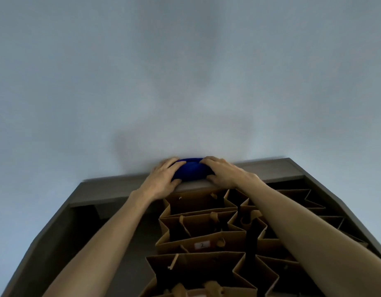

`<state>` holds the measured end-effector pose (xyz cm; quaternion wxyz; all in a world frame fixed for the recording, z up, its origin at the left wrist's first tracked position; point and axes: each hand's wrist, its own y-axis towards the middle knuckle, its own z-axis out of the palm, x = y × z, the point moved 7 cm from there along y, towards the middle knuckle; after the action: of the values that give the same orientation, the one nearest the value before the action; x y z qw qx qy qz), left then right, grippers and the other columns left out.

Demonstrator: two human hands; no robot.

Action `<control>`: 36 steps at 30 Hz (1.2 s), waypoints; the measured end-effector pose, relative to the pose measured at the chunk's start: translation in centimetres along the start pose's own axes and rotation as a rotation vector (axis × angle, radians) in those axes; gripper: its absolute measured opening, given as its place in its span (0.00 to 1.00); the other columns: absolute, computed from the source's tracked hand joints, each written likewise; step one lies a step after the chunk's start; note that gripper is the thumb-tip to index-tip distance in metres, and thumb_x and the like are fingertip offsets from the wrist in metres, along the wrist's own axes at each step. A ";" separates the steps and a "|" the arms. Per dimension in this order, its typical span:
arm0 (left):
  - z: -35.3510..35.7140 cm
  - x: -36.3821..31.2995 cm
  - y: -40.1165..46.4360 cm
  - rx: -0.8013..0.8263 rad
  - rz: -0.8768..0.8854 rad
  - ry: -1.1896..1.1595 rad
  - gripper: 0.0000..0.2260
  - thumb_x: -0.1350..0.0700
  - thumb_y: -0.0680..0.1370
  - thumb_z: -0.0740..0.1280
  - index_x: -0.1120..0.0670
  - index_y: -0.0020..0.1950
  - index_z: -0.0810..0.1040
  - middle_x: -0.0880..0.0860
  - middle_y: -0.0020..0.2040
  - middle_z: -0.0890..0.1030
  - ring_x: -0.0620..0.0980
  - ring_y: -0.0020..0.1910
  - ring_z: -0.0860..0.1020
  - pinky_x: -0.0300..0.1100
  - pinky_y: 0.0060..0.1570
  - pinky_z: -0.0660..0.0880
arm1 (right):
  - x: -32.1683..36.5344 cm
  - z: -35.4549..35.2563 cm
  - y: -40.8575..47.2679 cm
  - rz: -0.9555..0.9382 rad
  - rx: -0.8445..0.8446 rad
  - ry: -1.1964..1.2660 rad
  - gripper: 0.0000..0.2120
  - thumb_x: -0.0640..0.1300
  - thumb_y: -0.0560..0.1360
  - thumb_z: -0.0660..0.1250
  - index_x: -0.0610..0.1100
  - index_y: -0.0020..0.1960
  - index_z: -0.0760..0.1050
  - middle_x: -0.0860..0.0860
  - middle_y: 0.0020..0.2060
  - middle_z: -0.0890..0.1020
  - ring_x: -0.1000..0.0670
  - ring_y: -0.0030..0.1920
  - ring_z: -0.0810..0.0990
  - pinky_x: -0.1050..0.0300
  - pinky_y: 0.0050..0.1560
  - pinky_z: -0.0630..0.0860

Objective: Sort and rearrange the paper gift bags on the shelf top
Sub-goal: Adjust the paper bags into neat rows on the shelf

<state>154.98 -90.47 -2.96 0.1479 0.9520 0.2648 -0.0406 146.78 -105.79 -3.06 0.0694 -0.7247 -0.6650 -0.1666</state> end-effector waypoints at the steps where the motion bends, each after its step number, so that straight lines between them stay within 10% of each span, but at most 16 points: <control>1: -0.4 0.1 -0.9 -0.004 -0.017 -0.045 0.26 0.53 0.80 0.64 0.48 0.77 0.61 0.50 0.77 0.59 0.51 0.75 0.58 0.51 0.75 0.58 | 0.2 -0.2 -0.7 -0.005 -0.010 0.009 0.27 0.43 0.78 0.64 0.48 0.75 0.61 0.49 0.73 0.64 0.47 0.71 0.65 0.46 0.72 0.65; 7: -4.4 -1.8 -8.7 -0.207 0.023 -0.301 0.13 0.56 0.80 0.65 0.48 0.64 0.76 0.45 0.63 0.75 0.34 0.60 0.72 0.30 0.62 0.69 | 3.0 -2.0 -8.3 -0.140 -0.255 0.129 0.11 0.46 0.79 0.64 0.50 0.61 0.76 0.53 0.58 0.78 0.57 0.58 0.74 0.60 0.59 0.71; 14: -3.5 -5.2 -15.2 -0.075 0.045 -0.379 0.09 0.54 0.80 0.65 0.47 0.58 0.80 0.41 0.56 0.78 0.36 0.57 0.76 0.32 0.57 0.74 | 7.6 0.8 -16.1 -0.196 0.113 0.040 0.09 0.54 0.78 0.65 0.55 0.56 0.78 0.61 0.49 0.78 0.64 0.48 0.76 0.68 0.48 0.73; 28: -0.9 -7.0 -15.3 0.009 0.058 -0.312 0.09 0.54 0.80 0.65 0.47 0.59 0.79 0.42 0.58 0.77 0.36 0.58 0.74 0.35 0.59 0.73 | 7.7 2.0 -15.9 -0.241 0.009 -0.292 0.10 0.56 0.77 0.66 0.54 0.55 0.79 0.54 0.66 0.71 0.50 0.68 0.64 0.51 0.66 0.66; 36: -1.2 -6.2 -13.5 -0.039 -0.038 -0.257 0.15 0.51 0.81 0.62 0.48 0.68 0.73 0.45 0.66 0.73 0.40 0.66 0.69 0.39 0.65 0.68 | 8.7 3.0 -18.9 -0.311 -0.040 -0.241 0.11 0.54 0.80 0.61 0.54 0.59 0.76 0.57 0.60 0.77 0.54 0.63 0.72 0.55 0.64 0.64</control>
<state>142.68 -82.13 -4.34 0.1984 0.9308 0.2622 -0.1597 129.05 -94.64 -5.24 -0.0517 -0.6292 -0.7690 -0.1008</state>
